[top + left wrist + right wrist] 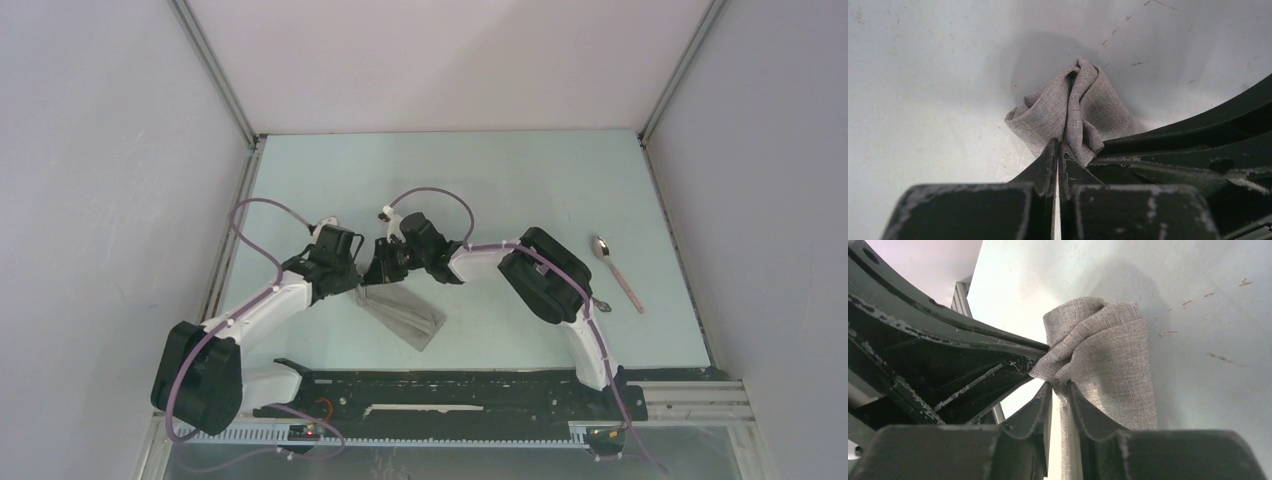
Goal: Fold the napkin into a case and place the utensils inside
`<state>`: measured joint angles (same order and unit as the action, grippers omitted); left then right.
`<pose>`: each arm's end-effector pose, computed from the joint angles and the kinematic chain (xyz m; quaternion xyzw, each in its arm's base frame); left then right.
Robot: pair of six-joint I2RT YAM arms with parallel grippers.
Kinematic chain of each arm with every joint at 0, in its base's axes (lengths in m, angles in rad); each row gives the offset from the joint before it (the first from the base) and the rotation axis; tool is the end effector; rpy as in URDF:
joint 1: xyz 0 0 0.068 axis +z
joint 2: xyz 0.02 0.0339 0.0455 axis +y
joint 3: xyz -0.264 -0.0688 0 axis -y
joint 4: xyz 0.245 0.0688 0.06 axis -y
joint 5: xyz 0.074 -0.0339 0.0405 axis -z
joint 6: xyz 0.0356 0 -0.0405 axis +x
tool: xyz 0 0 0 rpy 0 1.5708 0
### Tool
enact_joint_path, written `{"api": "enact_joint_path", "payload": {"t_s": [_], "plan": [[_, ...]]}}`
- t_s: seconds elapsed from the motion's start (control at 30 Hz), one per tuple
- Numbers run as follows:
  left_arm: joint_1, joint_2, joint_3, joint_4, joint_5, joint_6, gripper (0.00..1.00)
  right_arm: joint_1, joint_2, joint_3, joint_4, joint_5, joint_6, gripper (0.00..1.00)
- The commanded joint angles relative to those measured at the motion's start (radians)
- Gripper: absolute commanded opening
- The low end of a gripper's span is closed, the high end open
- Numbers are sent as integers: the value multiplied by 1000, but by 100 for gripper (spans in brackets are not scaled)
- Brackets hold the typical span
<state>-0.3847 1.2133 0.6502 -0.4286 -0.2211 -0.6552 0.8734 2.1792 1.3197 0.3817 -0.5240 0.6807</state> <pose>0.2127 -0.0777 0.1898 -0.1596 0.9396 -0.0492 0.2988 0.2878 0.3712 0.1355 -0.2134 0.8084 0.5097 0.2027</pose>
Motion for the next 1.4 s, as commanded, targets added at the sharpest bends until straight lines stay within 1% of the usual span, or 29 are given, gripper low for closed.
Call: {"api": "enact_joint_path", "payload": {"t_s": [0.0, 0.07, 0.17, 0.27, 0.37, 0.4, 0.47, 0.57, 0.63, 0.7, 0.83, 0.97, 1.0, 1.1, 1.2, 1.27, 1.37], "plan": [[4, -39, -3, 20, 10, -15, 0, 4, 28, 57, 47, -31, 29, 22], [4, -42, 0, 12, 1, -6, 0, 6, 41, 68, 51, -40, 32, 16], [6, -53, 0, 6, -2, 2, 0, 7, 78, 99, 41, -67, 24, 12], [6, -62, 4, 20, 31, 6, 0, 21, 134, 151, 21, -96, 9, 8], [5, -56, 15, 13, 38, -6, 0, 45, 193, 225, -55, -55, -15, 7], [6, -60, 14, 13, 33, -7, 0, 48, 202, 238, -82, -20, -9, 8], [6, -69, 16, -5, 8, -13, 0, 39, 192, 199, -62, 12, 31, 16], [7, -88, 18, -41, -43, -19, 0, 8, 128, 99, 45, -37, 79, 30], [15, -100, 10, -48, -54, -25, 0, -11, 83, 63, 63, -83, 75, 39], [21, -110, -1, -49, -61, -31, 0, -23, 49, 48, 52, -117, 63, 44], [24, -110, -13, -45, -68, -40, 0, -39, 13, 12, 99, -166, 83, 51], [24, -115, -17, -41, -63, -37, 0, -46, 18, 8, 137, -167, 112, 52], [24, -117, -17, -40, -60, -37, 0, -46, 28, 15, 141, -166, 121, 50], [24, -117, -17, -37, -50, -32, 0, -46, 76, 76, 133, -178, 142, 39], [24, -111, -17, -30, -29, -32, 0, -37, 131, 140, 115, -190, 153, 23], [24, -112, -18, -23, -19, -33, 0, -26, 163, 175, 100, -192, 158, 19], [24, -110, -17, -21, -15, -33, 0, -3, 213, 230, 67, -184, 152, 18]]}}
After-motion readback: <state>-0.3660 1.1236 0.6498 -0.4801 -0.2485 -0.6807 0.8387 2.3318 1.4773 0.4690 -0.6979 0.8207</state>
